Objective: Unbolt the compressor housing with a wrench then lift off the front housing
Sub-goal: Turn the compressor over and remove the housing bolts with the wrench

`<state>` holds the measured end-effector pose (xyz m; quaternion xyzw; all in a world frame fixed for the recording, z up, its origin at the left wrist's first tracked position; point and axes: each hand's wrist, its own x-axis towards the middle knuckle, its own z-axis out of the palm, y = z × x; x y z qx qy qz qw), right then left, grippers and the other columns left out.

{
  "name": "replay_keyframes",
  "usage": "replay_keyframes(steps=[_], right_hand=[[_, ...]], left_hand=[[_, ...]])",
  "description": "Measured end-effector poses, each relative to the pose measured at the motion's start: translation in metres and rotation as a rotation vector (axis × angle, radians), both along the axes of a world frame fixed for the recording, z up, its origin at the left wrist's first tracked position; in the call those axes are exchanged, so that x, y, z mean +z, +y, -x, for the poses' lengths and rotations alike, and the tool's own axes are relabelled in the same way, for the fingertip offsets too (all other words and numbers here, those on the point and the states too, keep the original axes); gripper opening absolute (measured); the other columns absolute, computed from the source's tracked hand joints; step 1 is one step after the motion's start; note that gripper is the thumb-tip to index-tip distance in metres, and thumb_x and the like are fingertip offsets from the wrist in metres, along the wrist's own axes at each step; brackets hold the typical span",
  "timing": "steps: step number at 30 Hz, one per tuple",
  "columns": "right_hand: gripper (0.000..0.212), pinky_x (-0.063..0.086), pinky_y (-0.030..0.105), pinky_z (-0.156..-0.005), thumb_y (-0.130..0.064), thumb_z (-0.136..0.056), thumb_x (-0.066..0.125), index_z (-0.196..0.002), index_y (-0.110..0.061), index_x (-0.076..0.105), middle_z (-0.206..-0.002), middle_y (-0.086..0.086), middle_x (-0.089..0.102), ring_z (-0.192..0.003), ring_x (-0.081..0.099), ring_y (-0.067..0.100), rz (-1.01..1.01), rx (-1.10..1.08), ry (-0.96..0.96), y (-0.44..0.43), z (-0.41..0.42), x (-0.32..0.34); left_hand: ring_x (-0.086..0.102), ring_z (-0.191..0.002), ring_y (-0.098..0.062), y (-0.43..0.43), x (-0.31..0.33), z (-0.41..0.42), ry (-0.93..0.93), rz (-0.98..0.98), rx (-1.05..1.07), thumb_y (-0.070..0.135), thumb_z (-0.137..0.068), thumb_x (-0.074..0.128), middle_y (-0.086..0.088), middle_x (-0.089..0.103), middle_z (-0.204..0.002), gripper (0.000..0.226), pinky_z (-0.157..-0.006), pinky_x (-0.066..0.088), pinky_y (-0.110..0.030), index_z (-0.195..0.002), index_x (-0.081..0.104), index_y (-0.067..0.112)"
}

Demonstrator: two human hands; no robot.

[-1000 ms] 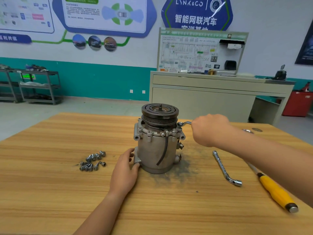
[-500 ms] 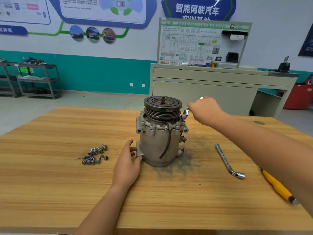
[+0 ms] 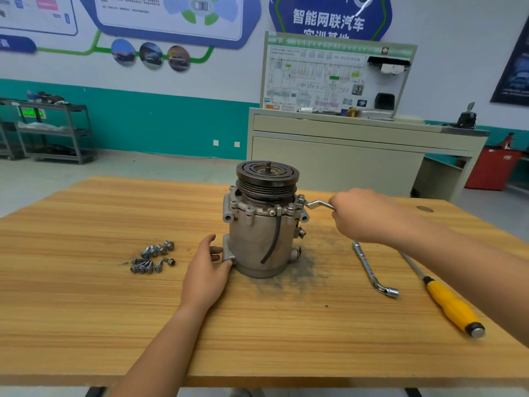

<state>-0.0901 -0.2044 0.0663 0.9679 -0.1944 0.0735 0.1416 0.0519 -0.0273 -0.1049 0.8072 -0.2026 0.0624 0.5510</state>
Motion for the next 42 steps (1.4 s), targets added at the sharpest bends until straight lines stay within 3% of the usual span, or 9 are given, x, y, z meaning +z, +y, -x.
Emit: replay_keyframes(steps=[12, 16, 21, 27, 29, 31, 34, 38, 42], right_hand=[[0.031, 0.031, 0.027, -0.046, 0.001, -0.087, 0.04, -0.062, -0.014, 0.031, -0.061, 0.001, 0.036, -0.053, 0.036, 0.015, 0.191, -0.027, 0.051, 0.02, -0.005, 0.015], [0.021, 0.038, 0.03, -0.059, 0.0, -0.089, 0.045, -0.075, -0.013, 0.037, -0.061, 0.001, 0.031, -0.071, 0.043, 0.022, 0.353, 0.042, 0.137, 0.031, -0.012, 0.011], [0.012, 0.029, 0.026, -0.042, -0.006, -0.09, 0.043, -0.08, -0.012, 0.042, -0.06, 0.0, 0.035, -0.057, 0.042, 0.018, 0.434, 0.064, 0.145, 0.015, -0.015, 0.004], [0.03, 0.023, 0.025, -0.042, -0.003, -0.089, 0.04, -0.061, -0.013, 0.035, -0.058, -0.002, 0.039, -0.048, 0.036, 0.013, 0.494, 0.026, 0.185, -0.02, -0.032, 0.009], [0.024, 0.031, 0.026, -0.048, -0.002, -0.09, 0.043, -0.068, -0.01, 0.044, -0.064, -0.003, 0.045, -0.056, 0.048, 0.015, 0.489, 0.021, 0.143, -0.028, -0.048, 0.007], [0.016, 0.042, 0.03, -0.063, -0.001, -0.092, 0.044, -0.09, -0.011, 0.057, -0.081, 0.002, 0.058, -0.081, 0.061, 0.023, 0.442, 0.059, 0.078, -0.032, -0.064, 0.003], [0.024, 0.04, 0.033, -0.086, -0.002, -0.092, 0.04, -0.11, -0.009, 0.056, -0.104, 0.009, 0.062, -0.1, 0.058, 0.028, 0.374, 0.194, -0.075, -0.039, -0.084, -0.004], [0.024, 0.038, 0.032, -0.075, -0.003, -0.093, 0.038, -0.108, -0.006, 0.056, -0.104, 0.011, 0.062, -0.096, 0.057, 0.027, 0.262, 0.216, -0.25, -0.047, -0.087, -0.009], [0.023, 0.036, 0.032, -0.06, -0.014, -0.099, 0.035, -0.115, -0.005, 0.049, -0.085, 0.011, 0.059, -0.076, 0.056, 0.031, -0.115, 0.031, -0.593, -0.041, -0.07, -0.006]], left_hand=[[0.057, -0.101, -0.014, -0.001, -0.002, -0.002, 0.028, 0.033, -0.011, 0.01, -0.084, 0.066, 0.007, 0.056, -0.101, 0.066, -0.082, 0.041, -0.028, -0.141, 0.033, 0.015], [0.058, -0.102, -0.015, -0.001, -0.002, -0.003, 0.029, 0.037, -0.011, 0.009, -0.083, 0.066, 0.006, 0.056, -0.102, 0.067, -0.082, 0.042, -0.029, -0.141, 0.032, 0.016], [0.059, -0.096, -0.012, -0.003, -0.003, -0.004, 0.038, 0.055, -0.014, 0.008, -0.084, 0.065, 0.005, 0.058, -0.104, 0.067, -0.081, 0.044, -0.03, -0.141, 0.032, 0.016], [0.06, -0.093, -0.01, -0.003, -0.008, -0.008, 0.043, 0.077, -0.012, 0.009, -0.083, 0.067, 0.012, 0.055, -0.096, 0.071, -0.075, 0.042, -0.025, -0.142, 0.029, 0.017], [0.059, -0.09, -0.007, -0.004, -0.009, -0.011, 0.05, 0.084, -0.018, 0.009, -0.082, 0.068, 0.016, 0.054, -0.095, 0.074, -0.074, 0.043, -0.024, -0.143, 0.027, 0.018], [0.06, -0.092, -0.007, -0.004, -0.01, -0.013, 0.055, 0.095, -0.022, 0.01, -0.082, 0.068, 0.018, 0.054, -0.096, 0.076, -0.076, 0.044, -0.026, -0.144, 0.025, 0.02], [0.059, -0.098, -0.009, -0.005, -0.011, -0.013, 0.039, 0.093, -0.016, 0.012, -0.082, 0.069, 0.02, 0.053, -0.097, 0.078, -0.075, 0.042, -0.025, -0.144, 0.023, 0.02], [0.052, -0.1, -0.009, -0.005, -0.01, -0.013, 0.042, 0.115, 0.012, 0.015, -0.078, 0.073, 0.012, 0.052, -0.099, 0.081, -0.079, 0.037, -0.025, -0.144, 0.026, 0.019], [0.05, -0.101, -0.009, -0.004, -0.008, -0.011, 0.039, 0.114, 0.029, 0.016, -0.076, 0.074, 0.005, 0.05, -0.106, 0.082, -0.08, 0.037, -0.025, -0.143, 0.028, 0.018]])
